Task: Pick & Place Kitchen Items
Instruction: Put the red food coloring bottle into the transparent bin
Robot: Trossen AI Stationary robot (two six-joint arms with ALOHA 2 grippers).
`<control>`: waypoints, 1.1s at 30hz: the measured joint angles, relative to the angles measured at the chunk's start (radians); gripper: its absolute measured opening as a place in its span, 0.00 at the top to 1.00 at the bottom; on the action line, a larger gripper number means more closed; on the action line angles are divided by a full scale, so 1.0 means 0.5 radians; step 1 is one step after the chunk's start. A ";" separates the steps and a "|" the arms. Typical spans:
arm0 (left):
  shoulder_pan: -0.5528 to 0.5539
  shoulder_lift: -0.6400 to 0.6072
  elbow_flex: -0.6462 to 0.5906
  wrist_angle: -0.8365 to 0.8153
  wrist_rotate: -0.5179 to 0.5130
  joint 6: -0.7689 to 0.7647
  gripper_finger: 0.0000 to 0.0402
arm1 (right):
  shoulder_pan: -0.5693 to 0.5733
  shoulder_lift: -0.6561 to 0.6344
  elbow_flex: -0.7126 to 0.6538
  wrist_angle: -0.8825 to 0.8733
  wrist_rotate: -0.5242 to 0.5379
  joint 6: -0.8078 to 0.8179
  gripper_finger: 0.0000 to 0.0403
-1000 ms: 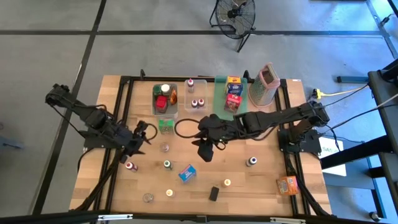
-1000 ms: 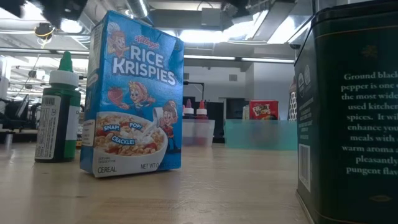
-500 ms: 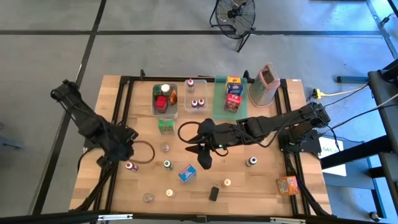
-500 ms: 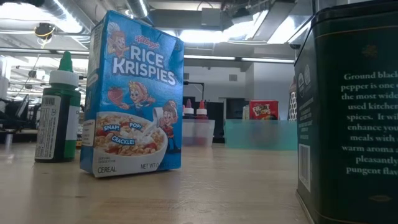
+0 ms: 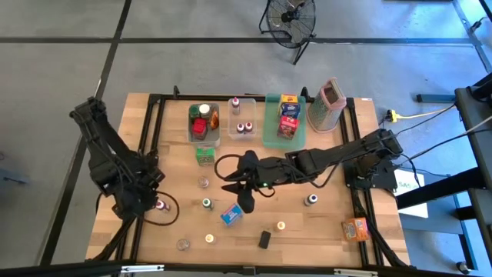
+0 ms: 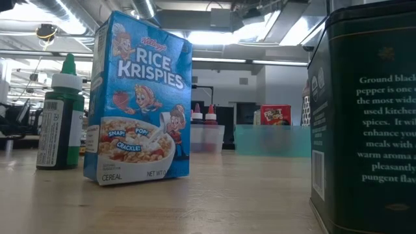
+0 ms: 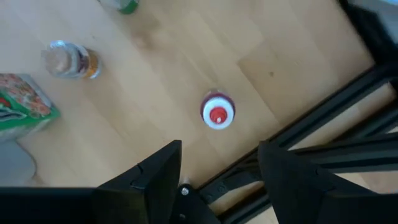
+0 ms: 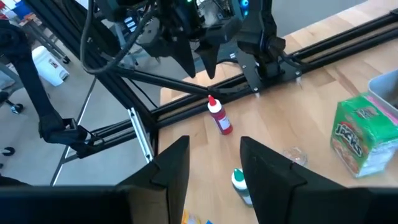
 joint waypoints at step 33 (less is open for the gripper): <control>0.005 -0.142 -0.522 0.535 -0.022 0.396 0.48 | 0.112 0.033 0.000 0.364 -0.022 -0.298 0.64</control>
